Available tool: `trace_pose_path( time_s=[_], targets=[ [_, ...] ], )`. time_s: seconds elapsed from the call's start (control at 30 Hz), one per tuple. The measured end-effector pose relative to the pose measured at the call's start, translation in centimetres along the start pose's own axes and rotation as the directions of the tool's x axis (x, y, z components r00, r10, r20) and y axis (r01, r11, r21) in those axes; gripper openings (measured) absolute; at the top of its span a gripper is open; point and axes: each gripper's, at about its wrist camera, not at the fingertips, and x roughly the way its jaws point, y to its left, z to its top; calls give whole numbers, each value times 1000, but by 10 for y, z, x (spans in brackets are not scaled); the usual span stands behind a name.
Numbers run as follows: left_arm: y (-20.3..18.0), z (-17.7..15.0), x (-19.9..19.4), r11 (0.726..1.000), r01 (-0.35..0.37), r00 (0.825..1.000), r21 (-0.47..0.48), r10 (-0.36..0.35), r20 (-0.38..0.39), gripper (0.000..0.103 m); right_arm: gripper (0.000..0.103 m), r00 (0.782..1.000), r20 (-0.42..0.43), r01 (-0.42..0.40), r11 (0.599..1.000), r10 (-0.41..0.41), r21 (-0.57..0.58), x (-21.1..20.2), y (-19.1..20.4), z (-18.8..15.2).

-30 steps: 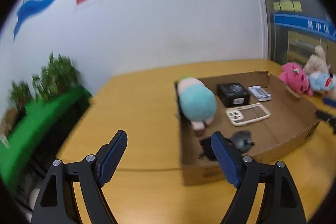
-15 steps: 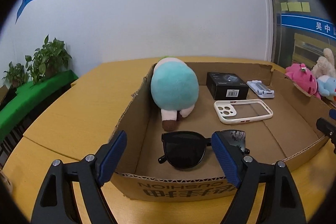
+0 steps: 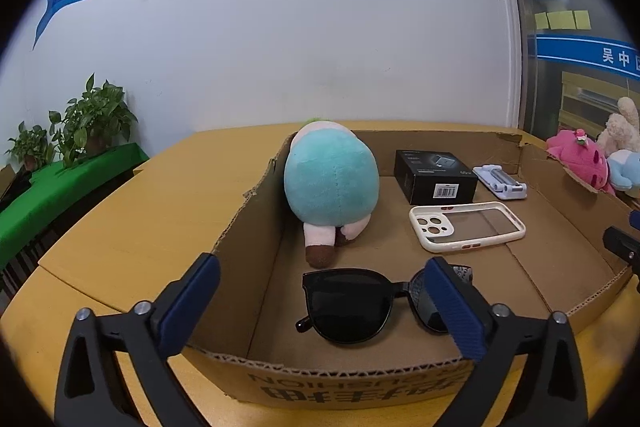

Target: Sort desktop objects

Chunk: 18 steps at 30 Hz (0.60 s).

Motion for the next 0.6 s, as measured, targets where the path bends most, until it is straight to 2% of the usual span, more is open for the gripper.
trace_pose_path(
  time_s=[0.17,0.6],
  targets=[
    [-1,0,1,1000,-26,1000,-9,26,-6,102,103,1000,0,2,1000,-2,1,0,0,0],
    [0,-2,-2,1000,-19,1000,-4,19,-9,102,103,1000,-5,13,1000,-13,2,-1,1,0]
  ],
)
